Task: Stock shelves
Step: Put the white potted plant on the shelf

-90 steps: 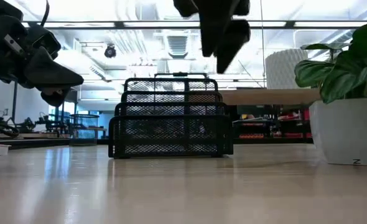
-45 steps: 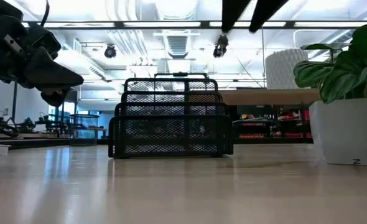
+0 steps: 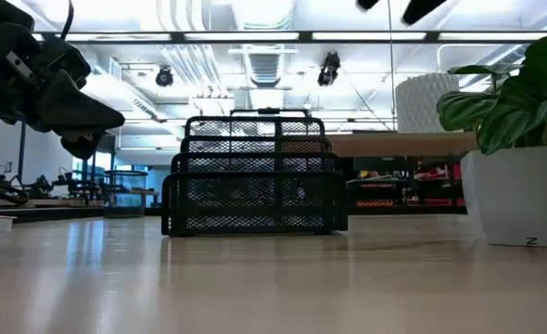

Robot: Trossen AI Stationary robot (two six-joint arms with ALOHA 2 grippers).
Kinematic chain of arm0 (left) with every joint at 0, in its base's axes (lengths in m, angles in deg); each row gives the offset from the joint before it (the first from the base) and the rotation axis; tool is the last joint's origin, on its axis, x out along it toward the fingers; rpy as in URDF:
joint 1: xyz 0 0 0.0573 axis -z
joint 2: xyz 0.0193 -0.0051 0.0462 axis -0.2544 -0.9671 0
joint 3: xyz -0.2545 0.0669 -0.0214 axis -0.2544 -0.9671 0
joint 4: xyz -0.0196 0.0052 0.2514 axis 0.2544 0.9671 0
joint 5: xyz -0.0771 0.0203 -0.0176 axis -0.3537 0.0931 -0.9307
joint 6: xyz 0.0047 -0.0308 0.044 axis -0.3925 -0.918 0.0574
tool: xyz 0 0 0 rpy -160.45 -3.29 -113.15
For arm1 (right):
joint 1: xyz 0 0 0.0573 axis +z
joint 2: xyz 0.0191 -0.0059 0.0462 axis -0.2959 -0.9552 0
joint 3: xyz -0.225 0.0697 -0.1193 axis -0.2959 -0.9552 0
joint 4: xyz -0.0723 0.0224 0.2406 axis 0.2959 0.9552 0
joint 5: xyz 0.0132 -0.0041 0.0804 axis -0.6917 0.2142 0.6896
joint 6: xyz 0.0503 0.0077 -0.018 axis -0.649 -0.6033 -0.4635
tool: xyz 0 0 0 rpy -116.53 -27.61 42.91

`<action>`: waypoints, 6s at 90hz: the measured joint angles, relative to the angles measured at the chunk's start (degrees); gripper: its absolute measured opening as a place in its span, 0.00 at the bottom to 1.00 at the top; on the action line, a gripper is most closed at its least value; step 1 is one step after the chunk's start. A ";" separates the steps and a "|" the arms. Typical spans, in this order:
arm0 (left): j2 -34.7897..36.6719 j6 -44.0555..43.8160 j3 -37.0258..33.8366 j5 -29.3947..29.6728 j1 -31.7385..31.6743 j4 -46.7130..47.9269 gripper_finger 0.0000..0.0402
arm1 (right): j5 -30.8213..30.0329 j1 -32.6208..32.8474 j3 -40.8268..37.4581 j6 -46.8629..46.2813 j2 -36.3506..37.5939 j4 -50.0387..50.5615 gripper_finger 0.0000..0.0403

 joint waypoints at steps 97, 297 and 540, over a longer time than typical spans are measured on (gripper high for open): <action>0.00 0.01 -0.01 -0.01 0.00 0.00 0.02 | 18.43 22.61 -23.44 -14.54 6.06 -0.73 0.92; 0.00 0.00 -0.01 -0.01 0.00 0.00 0.02 | 37.98 -22.22 -8.29 63.50 6.54 -10.55 0.92; 0.00 0.01 0.00 -0.01 0.00 0.00 0.02 | 52.77 -12.40 -11.54 -2.12 4.54 -22.04 0.92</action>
